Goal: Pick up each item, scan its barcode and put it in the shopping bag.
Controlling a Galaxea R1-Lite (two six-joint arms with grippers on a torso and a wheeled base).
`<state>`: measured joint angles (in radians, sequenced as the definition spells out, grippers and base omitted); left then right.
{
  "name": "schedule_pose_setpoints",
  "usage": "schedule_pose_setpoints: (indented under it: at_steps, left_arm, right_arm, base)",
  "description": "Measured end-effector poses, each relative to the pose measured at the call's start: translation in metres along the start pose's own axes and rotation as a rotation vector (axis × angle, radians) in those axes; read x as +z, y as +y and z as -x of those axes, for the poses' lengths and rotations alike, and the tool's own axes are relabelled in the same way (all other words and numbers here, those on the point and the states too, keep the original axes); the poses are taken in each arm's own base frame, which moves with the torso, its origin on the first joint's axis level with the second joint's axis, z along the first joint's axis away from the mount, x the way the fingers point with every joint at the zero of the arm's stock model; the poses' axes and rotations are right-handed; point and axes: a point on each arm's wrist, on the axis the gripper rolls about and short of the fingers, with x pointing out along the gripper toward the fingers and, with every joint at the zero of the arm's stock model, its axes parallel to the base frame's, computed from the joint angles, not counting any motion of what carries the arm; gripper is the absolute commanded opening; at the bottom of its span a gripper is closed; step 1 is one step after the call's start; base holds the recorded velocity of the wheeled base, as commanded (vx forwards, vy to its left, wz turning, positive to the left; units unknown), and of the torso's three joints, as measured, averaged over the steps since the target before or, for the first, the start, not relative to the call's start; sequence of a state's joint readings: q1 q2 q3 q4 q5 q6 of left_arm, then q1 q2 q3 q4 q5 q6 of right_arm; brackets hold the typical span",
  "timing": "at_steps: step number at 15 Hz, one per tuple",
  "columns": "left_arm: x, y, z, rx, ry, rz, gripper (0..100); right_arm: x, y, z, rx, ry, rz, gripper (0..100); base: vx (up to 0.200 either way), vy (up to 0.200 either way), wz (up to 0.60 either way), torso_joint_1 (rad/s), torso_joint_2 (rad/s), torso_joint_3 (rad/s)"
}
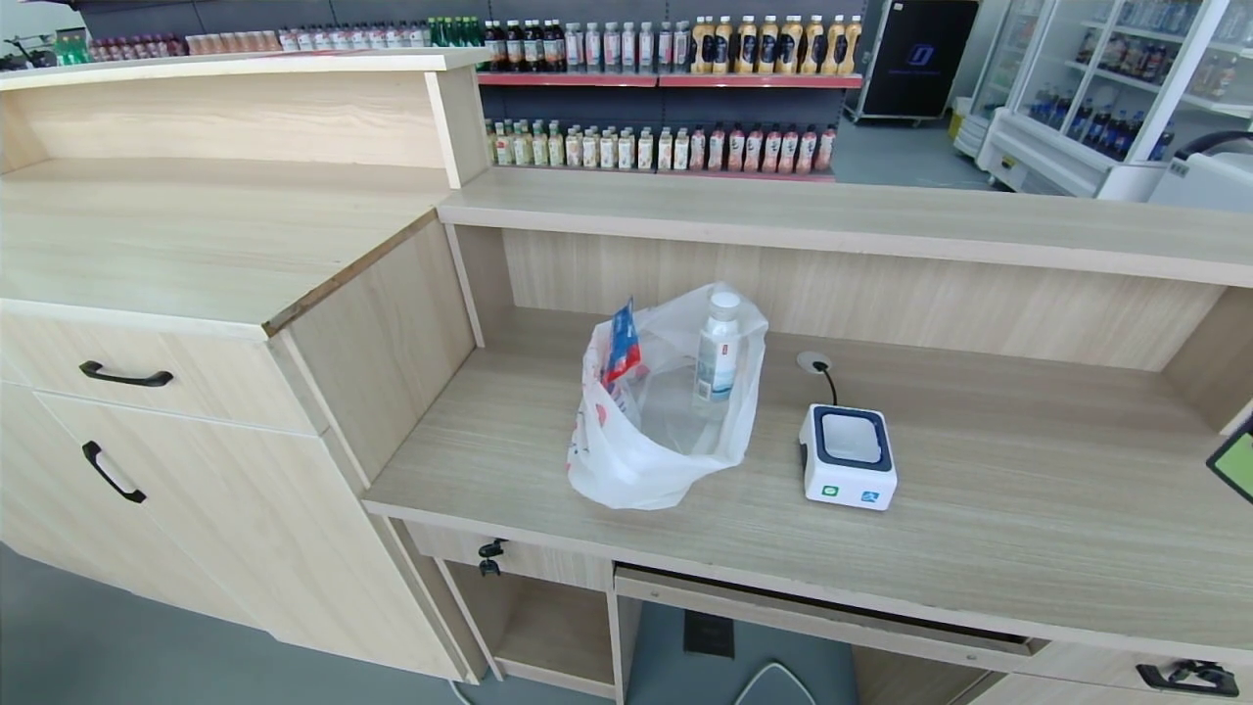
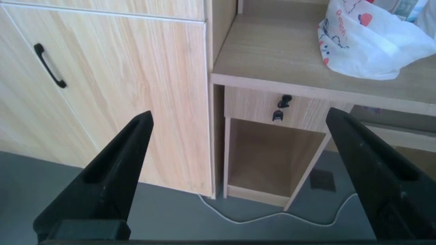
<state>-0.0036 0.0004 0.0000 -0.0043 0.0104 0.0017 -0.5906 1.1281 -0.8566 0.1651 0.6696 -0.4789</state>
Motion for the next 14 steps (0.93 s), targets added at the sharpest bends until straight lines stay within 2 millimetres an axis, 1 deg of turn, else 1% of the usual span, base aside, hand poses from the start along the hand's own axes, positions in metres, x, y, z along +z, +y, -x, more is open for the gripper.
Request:
schedule_pose_setpoints:
  at_steps: [2,3,5,6,8,9,10,11,14]
  left_arm:
    - [0.0,0.0,0.0,0.001,0.0,0.0,100]
    - [0.0,0.0,0.0,0.001,0.0,0.0,100]
    - [0.0,0.0,0.0,0.001,0.0,0.0,100]
    - [0.0,0.0,0.0,0.0,0.0,0.0,100]
    - [0.0,0.0,0.0,0.0,0.0,0.0,100]
    - [0.0,0.0,0.0,0.001,0.0,0.0,100]
    - [0.0,0.0,0.0,0.001,0.0,0.0,100]
    - [0.0,0.0,0.0,0.0,0.0,0.0,100]
    - [0.0,0.0,0.0,0.0,0.0,0.0,100]
  right_arm:
    - [0.002,0.011,-0.005,-0.16,0.074,-0.044,0]
    - [0.009,0.018,-0.009,-0.225,0.03,-0.09,0]
    - [0.027,0.026,-0.016,-0.383,-0.145,-0.108,0]
    - [0.03,0.031,-0.021,-0.499,-0.174,-0.123,0]
    - [0.029,0.039,-0.032,-0.736,-0.139,-0.16,0]
    - [0.028,0.045,-0.039,-0.796,-0.111,-0.163,0]
    - [0.025,0.051,-0.044,-0.783,-0.077,-0.147,0]
    - [0.022,0.055,-0.049,-0.756,-0.053,-0.132,0]
    - [0.027,0.065,-0.051,-0.586,-0.079,-0.065,0]
  base:
    - [0.0,0.0,0.0,0.0,0.0,0.0]
    - [0.0,0.0,0.0,0.0,0.0,0.0]
    - [0.0,0.0,0.0,0.0,0.0,0.0]
    - [0.0,0.0,0.0,0.0,0.0,0.0]
    - [0.0,0.0,0.0,0.0,0.0,0.0]
    - [0.0,0.0,0.0,0.0,0.0,0.0]
    - [0.0,0.0,0.0,0.0,0.0,0.0]
    - [0.0,0.0,0.6,0.012,0.01,0.002]
    - [0.0,0.0,0.6,-0.002,0.0,0.002]
